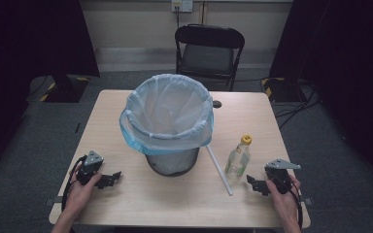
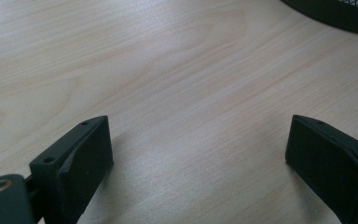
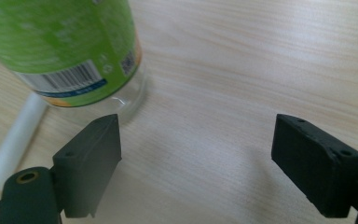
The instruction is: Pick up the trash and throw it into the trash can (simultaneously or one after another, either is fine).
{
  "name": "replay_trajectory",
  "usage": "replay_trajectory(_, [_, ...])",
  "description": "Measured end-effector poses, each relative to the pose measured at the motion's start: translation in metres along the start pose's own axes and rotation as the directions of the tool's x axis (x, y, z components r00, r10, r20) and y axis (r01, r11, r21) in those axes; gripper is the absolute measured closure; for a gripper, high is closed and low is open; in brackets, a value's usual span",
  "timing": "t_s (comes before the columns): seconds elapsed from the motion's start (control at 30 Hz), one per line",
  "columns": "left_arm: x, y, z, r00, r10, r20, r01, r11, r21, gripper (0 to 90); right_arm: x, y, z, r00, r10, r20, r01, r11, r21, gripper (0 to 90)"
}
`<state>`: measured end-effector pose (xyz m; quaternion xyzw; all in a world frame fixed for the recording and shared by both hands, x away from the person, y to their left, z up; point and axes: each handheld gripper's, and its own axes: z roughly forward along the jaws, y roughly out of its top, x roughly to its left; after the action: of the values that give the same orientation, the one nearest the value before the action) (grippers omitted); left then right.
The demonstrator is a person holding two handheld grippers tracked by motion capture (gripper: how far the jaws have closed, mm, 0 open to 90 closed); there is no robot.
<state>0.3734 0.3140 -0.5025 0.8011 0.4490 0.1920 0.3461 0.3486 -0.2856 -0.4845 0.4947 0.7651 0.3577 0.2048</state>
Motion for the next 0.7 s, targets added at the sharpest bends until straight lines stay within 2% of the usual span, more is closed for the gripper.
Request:
replay_trajectory(0.17, [0.000,0.000,0.000,1.0000,0.002,0.001,-0.002,1.0000,0.001,6.7,0.003,0.000,-0.010,0.9989,-0.004,-0.048,0.003,1.000,-0.016,13.5])
replay_trajectory(0.2, [0.000,0.000,0.000,1.0000,0.003,0.002,-0.003,1.0000,0.001,6.6,0.006,0.000,-0.012,0.9975,-0.013,-0.069,0.013,1.000,-0.012,13.5])
replay_trajectory(0.27, [0.000,0.000,0.000,1.0000,0.003,0.002,-0.003,1.0000,0.001,6.6,0.007,0.001,-0.012,0.9971,-0.019,-0.074,0.018,1.000,-0.010,13.5])
replay_trajectory(0.37, [0.000,0.000,0.000,1.0000,0.003,0.002,-0.003,1.0000,0.001,6.6,0.016,0.005,-0.015,0.9936,-0.044,-0.103,0.042,0.999,-0.029,13.5])
replay_trajectory(0.47, [0.000,0.000,0.000,1.0000,0.002,0.002,-0.002,1.0000,0.001,6.6,0.021,0.010,-0.016,0.9905,-0.057,-0.126,0.051,0.997,-0.049,13.5])
replay_trajectory(0.67, [0.000,0.000,0.000,1.0000,0.002,0.002,-0.002,1.0000,0.001,6.7,0.028,0.018,-0.014,0.9856,-0.066,-0.155,0.059,0.997,-0.051,13.4])
replay_trajectory(0.7, [0.000,0.000,0.000,1.0000,0.003,0.002,-0.003,1.0000,0.001,6.6,0.030,0.022,-0.011,0.9821,-0.073,-0.173,0.064,0.996,-0.057,13.4])
